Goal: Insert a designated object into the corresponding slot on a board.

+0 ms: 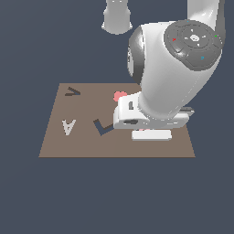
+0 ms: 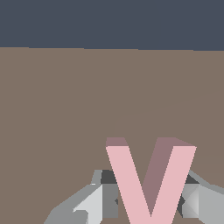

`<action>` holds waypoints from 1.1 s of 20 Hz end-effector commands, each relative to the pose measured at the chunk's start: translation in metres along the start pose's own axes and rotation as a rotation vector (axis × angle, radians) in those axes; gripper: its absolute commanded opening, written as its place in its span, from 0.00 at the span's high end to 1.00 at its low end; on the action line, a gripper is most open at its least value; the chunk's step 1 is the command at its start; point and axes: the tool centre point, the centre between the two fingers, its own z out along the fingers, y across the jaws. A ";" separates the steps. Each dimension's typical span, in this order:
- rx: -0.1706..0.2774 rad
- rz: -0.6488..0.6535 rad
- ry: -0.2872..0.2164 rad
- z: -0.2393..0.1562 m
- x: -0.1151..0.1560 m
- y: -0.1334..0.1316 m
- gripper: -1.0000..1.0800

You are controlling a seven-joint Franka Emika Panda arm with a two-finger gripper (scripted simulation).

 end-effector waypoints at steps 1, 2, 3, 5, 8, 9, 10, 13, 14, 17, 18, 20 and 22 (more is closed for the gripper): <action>0.000 0.041 0.000 0.000 0.003 0.008 1.00; 0.000 0.063 0.001 0.000 0.004 0.012 1.00; 0.000 0.086 0.001 -0.001 0.006 0.017 1.00; 0.000 0.141 0.001 -0.001 0.008 0.027 1.00; 0.000 0.239 0.001 -0.001 0.012 0.046 1.00; 0.000 0.276 0.001 -0.002 0.012 0.054 1.00; 0.000 0.315 0.001 -0.002 0.013 0.062 1.00; 0.001 0.440 0.001 -0.002 0.012 0.087 1.00; 0.001 0.482 0.001 -0.002 0.012 0.095 1.00; 0.001 0.609 0.001 -0.003 0.007 0.120 1.00; 0.001 0.651 0.001 -0.003 0.004 0.128 1.00; 0.001 0.737 0.002 -0.004 -0.001 0.144 1.00; 0.001 0.824 0.002 -0.004 -0.009 0.160 1.00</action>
